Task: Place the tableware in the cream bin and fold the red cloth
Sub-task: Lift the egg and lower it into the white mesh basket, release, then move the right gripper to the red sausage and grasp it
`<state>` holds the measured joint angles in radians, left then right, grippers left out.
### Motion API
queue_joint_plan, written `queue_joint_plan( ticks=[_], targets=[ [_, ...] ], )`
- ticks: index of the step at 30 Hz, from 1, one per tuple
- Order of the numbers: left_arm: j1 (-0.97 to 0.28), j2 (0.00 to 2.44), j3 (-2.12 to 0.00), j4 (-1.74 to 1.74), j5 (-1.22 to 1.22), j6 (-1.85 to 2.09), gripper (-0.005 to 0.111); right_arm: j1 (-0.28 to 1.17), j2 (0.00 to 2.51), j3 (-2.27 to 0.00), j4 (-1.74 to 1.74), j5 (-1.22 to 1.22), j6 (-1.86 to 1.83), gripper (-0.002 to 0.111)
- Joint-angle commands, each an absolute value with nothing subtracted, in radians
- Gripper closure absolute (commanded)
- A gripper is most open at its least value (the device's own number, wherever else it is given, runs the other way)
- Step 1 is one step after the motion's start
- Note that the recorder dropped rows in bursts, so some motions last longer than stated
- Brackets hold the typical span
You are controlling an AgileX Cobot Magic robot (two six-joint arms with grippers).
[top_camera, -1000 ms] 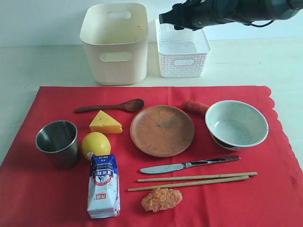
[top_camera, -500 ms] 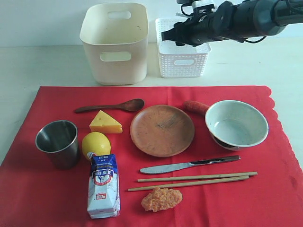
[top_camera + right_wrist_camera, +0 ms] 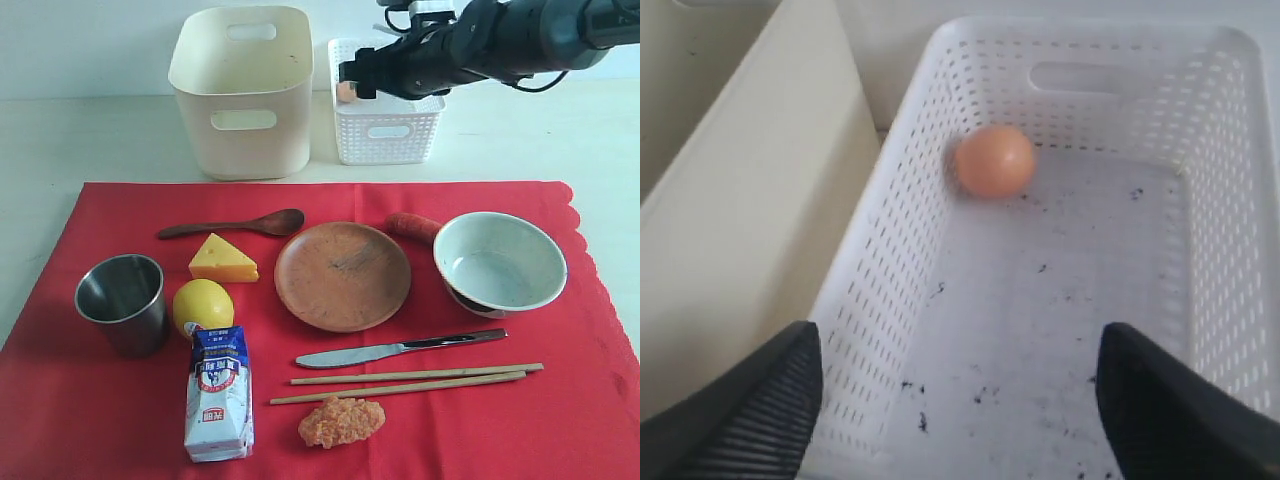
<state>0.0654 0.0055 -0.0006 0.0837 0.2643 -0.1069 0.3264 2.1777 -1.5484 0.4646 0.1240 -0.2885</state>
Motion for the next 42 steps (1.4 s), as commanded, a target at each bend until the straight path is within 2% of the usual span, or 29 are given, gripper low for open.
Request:
queue_joint_plan(
  ticks=[1,5,13,30,42],
  targets=[
    [0.060,0.000,0.000,0.079,0.265,-0.108,0.104,0.325,2.117,-1.552,0.468,0.194,-0.286,0.042],
    [0.060,0.000,0.000,0.079,0.265,-0.108,0.104,0.325,2.063,-1.552,0.468,0.248,-0.288,0.061],
    [0.060,0.000,0.000,0.079,0.265,-0.108,0.104,0.325,1.963,-1.552,0.376,0.462,-0.356,0.108],
    [0.060,0.000,0.000,0.079,0.265,-0.108,0.104,0.325,1.928,-1.552,0.252,0.988,-0.356,0.108],
    [0.060,0.000,0.000,0.079,0.265,-0.110,0.104,0.325,1.928,-1.552,0.249,1.111,-0.356,0.108]
  ],
)
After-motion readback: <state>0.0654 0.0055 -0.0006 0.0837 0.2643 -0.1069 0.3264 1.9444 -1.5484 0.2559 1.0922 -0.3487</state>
